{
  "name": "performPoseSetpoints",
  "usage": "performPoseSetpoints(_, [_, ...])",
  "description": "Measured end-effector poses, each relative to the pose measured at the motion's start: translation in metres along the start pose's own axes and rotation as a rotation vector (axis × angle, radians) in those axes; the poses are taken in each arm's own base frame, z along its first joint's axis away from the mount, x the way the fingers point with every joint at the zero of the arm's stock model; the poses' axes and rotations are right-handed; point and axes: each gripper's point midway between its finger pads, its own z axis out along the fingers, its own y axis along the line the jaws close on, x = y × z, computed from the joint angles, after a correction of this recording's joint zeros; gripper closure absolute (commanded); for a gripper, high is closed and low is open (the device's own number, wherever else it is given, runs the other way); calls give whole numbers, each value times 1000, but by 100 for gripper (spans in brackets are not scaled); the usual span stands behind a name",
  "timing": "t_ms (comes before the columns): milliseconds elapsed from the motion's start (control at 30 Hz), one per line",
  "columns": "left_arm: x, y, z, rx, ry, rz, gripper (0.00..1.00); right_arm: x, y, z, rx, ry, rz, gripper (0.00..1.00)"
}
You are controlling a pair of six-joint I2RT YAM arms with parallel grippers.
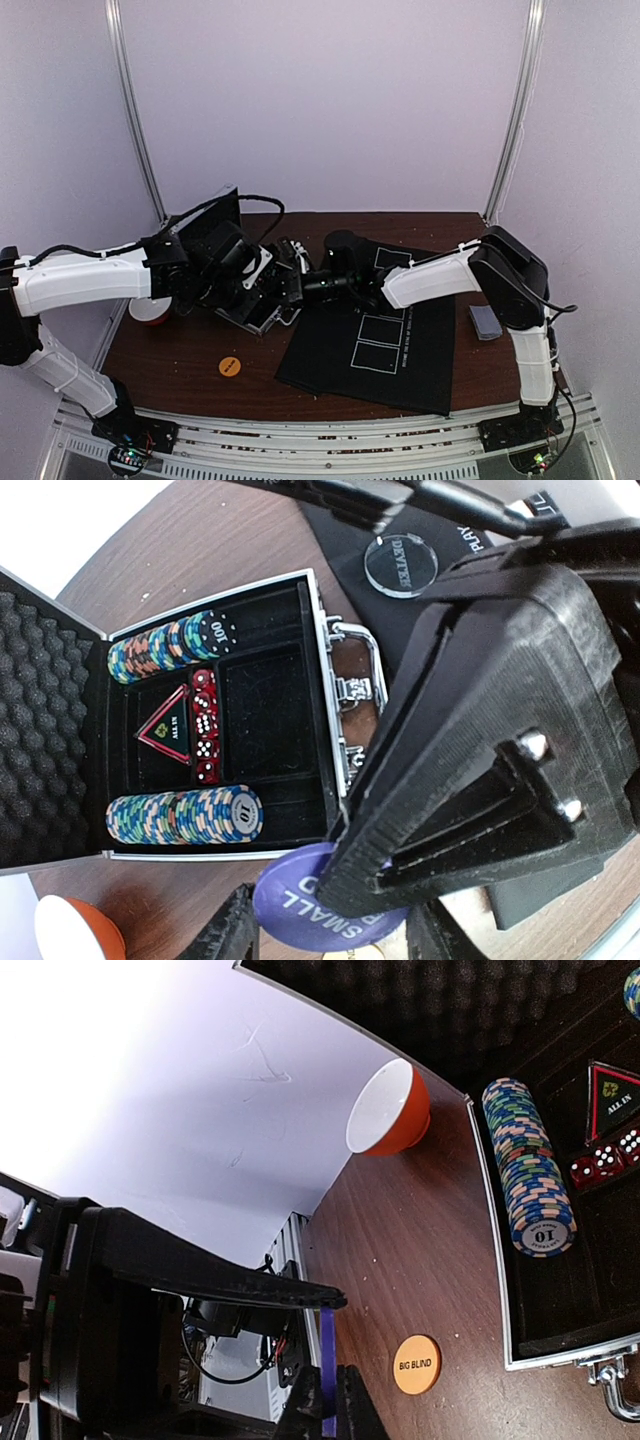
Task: Distribute texas hold em gaming equipment
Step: Pass from the left arm to the right, then place the small blind button in the small blind area.
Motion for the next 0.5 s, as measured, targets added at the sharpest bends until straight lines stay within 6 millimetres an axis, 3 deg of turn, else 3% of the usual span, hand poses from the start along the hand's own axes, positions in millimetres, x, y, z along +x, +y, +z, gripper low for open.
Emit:
performPoseSetpoints(33, [0,0,0,0,2,0,23,-2,-2,-1,8,-4,-4,100])
performPoseSetpoints(100, [1,-1,0,3,3,5,6,-3,-7,-4,34,-3,-13,100])
performPoseSetpoints(233, [-1,-3,0,17,-2,-9,2,-21,-36,-34,157,-37,-12,100])
performPoseSetpoints(333, [-1,-5,1,24,1,-15,2,-61,-73,-93,289,-130,8,100])
performPoseSetpoints(400, [0,-6,2,28,7,-20,2,-92,-101,-145,393,-216,29,100])
performPoseSetpoints(500, [2,-7,5,32,14,-30,2,-136,-153,-246,585,-372,81,100])
